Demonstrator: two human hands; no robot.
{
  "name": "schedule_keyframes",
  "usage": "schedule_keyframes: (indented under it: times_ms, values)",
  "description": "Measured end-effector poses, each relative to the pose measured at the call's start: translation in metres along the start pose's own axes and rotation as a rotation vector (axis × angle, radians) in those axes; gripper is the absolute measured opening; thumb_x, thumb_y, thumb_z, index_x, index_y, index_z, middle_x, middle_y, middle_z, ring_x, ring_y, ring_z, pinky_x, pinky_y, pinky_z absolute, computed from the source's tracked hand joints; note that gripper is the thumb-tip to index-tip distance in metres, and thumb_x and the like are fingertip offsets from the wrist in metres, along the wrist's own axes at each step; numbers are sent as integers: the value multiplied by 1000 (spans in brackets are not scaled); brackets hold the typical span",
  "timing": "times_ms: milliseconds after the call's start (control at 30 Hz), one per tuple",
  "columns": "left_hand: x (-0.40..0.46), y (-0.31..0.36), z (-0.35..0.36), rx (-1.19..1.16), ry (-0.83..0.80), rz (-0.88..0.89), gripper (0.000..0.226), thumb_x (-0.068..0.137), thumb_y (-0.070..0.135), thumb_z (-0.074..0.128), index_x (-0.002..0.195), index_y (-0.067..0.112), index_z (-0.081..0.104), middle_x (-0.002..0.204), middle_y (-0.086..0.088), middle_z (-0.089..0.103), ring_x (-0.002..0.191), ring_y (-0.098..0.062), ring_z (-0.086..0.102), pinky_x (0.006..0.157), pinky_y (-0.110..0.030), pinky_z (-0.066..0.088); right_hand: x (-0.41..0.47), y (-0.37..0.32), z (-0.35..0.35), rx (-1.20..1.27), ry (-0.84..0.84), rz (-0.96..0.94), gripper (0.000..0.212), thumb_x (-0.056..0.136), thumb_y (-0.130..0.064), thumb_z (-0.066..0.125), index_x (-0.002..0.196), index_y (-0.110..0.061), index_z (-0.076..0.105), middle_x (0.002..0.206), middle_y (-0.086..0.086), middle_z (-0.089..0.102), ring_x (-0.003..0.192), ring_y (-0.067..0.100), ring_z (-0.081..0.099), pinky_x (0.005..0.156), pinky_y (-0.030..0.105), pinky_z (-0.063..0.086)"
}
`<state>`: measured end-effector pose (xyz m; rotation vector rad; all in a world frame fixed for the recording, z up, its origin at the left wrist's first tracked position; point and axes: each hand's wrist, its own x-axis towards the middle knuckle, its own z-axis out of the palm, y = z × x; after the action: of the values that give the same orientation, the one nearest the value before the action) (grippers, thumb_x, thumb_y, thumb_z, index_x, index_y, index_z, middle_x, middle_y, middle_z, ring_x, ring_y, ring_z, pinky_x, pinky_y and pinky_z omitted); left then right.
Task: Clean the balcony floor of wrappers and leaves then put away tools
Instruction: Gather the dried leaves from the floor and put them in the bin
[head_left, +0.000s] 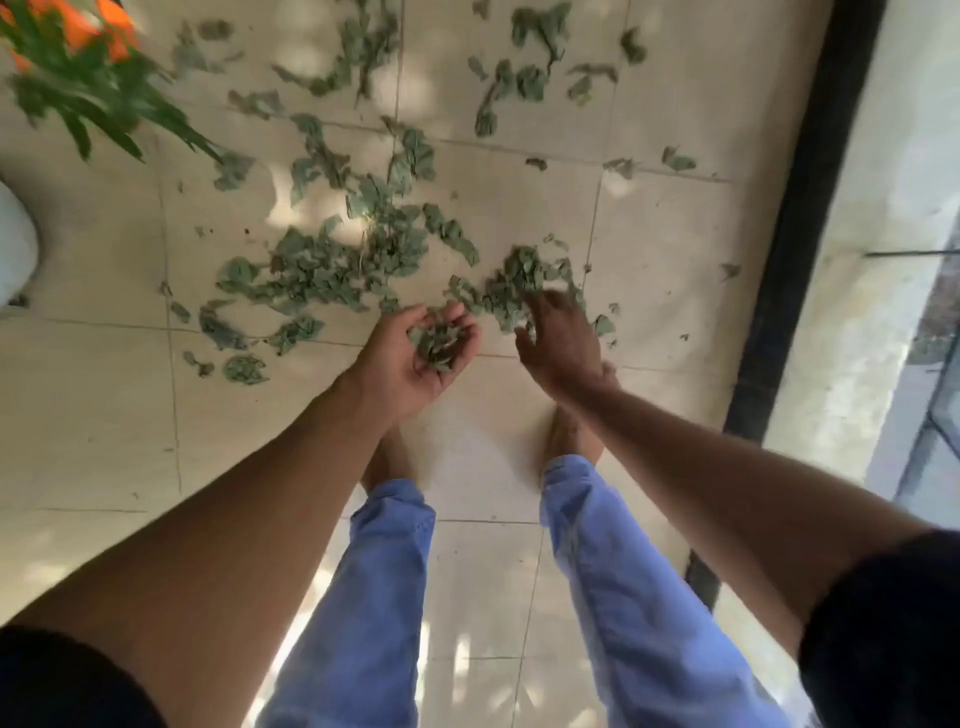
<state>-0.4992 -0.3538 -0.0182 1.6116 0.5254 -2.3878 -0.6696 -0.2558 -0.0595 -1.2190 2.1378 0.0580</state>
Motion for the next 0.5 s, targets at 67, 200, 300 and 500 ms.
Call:
schedule_keyframes:
  times_ms: [67,200,300,500]
  values:
    - [29,1,-7,-27,0,21,49,109,30,43,92,-4,74,93,-19,72,88,-28,71,73,-38,65,27,8,20,-114,17,-45,61,95,-22,64,151,-27,42,150,9,44,129,32,47,90,43,56]
    - [66,-5,-20,-52,12,46,50,109,30,43,83,-1,73,85,-15,70,79,-25,69,70,-34,63,53,18,45,-348,-22,-217,59,88,-10,69,142,-24,49,149,13,41,128,37,46,71,46,59]
    - [79,-12,-25,-54,30,49,45,108,29,44,86,0,70,84,-14,68,77,-23,68,67,-33,63,59,27,53,-377,-51,-284,55,88,3,64,136,-20,55,146,15,41,119,36,50,67,44,59]
    - [81,-20,-26,-79,48,49,45,109,30,42,90,-1,68,84,-13,66,83,-22,62,57,-33,60,69,48,53,-248,-27,-327,39,89,7,59,120,-15,69,124,8,58,107,31,61,74,39,59]
